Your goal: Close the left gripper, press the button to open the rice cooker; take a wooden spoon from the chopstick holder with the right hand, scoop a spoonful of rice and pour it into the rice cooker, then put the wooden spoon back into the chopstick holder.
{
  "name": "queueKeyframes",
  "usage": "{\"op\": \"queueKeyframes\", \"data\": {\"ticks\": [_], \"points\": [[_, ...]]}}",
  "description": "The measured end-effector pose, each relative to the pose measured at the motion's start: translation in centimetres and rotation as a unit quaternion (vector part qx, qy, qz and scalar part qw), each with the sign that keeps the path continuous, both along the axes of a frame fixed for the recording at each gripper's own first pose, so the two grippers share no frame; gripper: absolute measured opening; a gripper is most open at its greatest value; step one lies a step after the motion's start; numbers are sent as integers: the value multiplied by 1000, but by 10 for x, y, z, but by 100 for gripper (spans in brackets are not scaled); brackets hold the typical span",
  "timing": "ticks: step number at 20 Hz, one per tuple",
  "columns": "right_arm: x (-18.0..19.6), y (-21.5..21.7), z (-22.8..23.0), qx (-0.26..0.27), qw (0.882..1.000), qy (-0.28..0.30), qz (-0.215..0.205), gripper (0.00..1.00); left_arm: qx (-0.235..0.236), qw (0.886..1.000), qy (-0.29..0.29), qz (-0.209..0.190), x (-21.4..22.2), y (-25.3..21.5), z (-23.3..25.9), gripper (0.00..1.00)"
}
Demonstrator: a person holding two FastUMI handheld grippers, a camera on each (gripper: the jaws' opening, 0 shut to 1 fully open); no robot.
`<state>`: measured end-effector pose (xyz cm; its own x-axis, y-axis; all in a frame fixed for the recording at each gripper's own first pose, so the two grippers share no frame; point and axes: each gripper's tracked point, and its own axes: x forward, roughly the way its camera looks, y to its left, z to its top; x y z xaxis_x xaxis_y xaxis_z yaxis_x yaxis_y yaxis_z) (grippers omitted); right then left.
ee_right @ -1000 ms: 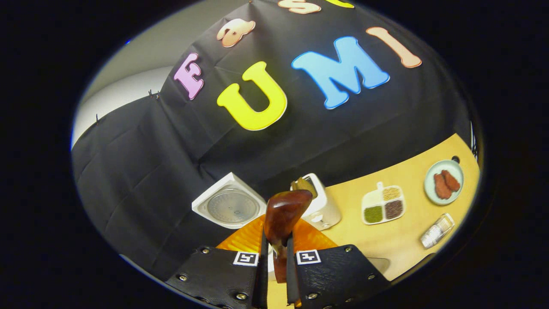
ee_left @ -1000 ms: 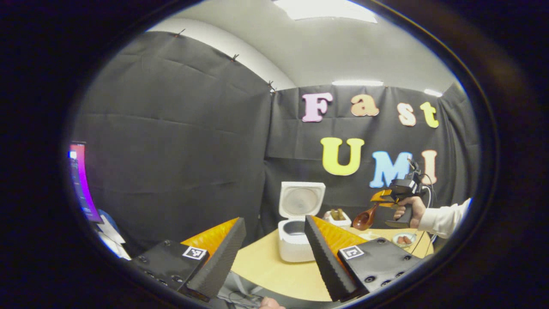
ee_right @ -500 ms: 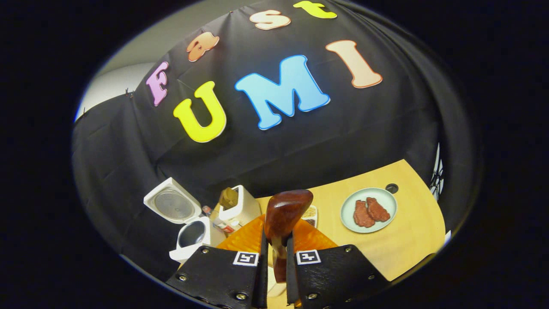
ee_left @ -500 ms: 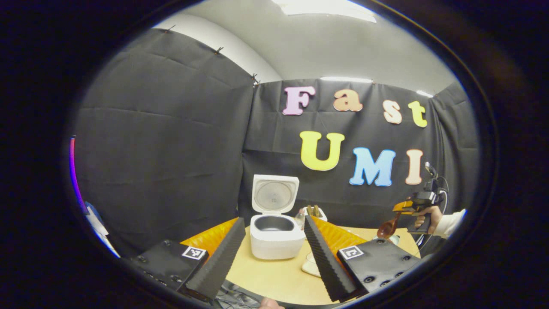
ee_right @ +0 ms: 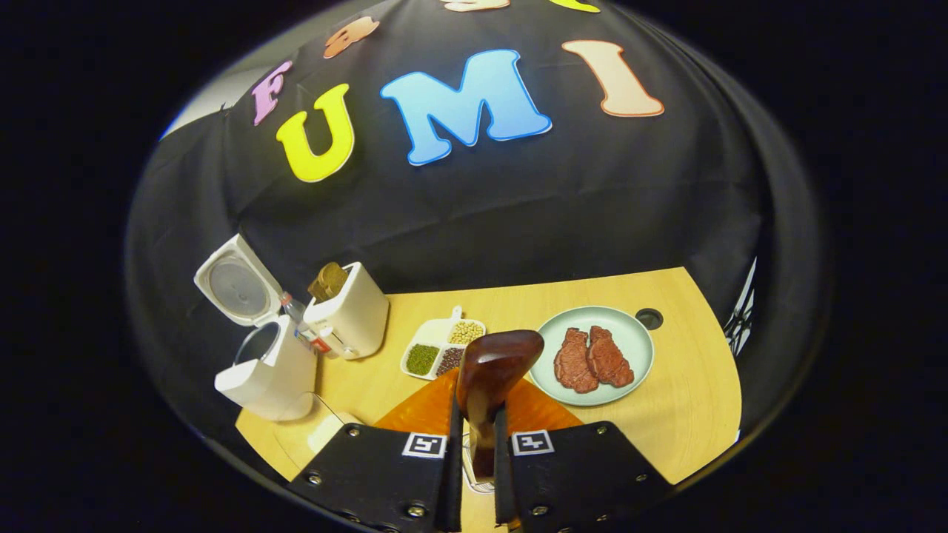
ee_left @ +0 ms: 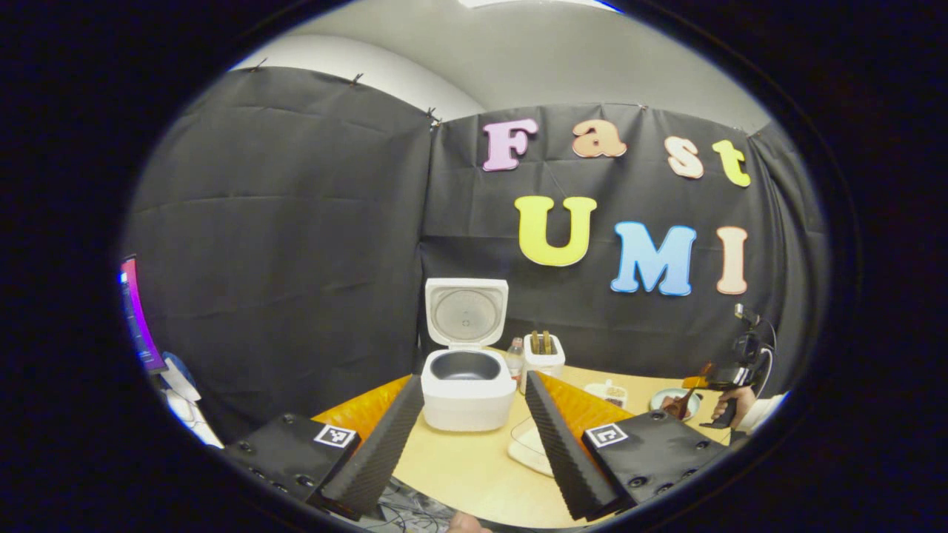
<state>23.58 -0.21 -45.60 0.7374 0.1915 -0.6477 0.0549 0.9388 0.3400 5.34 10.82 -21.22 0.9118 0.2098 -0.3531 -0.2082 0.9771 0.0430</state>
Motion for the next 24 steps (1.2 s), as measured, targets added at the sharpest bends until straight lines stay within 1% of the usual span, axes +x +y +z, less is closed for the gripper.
{"op": "queueKeyframes", "data": {"ticks": [3,5,6,10,11,13,17,19,20,21,23,24], "points": [[-8,9,-14,-8,999,4,34,18,18,1000,18,-1,1,-10,-8,95],[-15,10,-23,-4,999,12,40,18,19,1000,19,-1,6,-18,-7,96],[-20,8,-28,-2,999,17,39,18,17,1000,17,-3,9,-24,-7,94],[-36,-5,-49,23,998,50,23,18,39,999,8,-18,17,-38,5,94],[-40,-9,-51,31,998,55,16,21,44,999,6,-21,18,-39,6,94],[-46,-16,-47,46,997,58,8,23,47,999,7,-23,18,-42,7,94],[-60,-24,-47,71,995,69,3,31,29,999,8,-24,26,-47,1,95],[-64,-31,-44,59,996,61,-5,31,31,999,6,-30,31,-51,2,96],[-66,-34,-41,52,997,55,-6,34,34,999,4,-34,34,-53,3,97],[-63,-34,-36,49,998,44,-10,46,37,999,0,-38,36,-56,6,94],[-62,-38,-27,47,998,30,-22,64,36,998,-1,-47,40,-64,6,94],[-61,-42,-21,47,998,27,-31,68,35,998,-2,-50,43,-64,5,94]]}}
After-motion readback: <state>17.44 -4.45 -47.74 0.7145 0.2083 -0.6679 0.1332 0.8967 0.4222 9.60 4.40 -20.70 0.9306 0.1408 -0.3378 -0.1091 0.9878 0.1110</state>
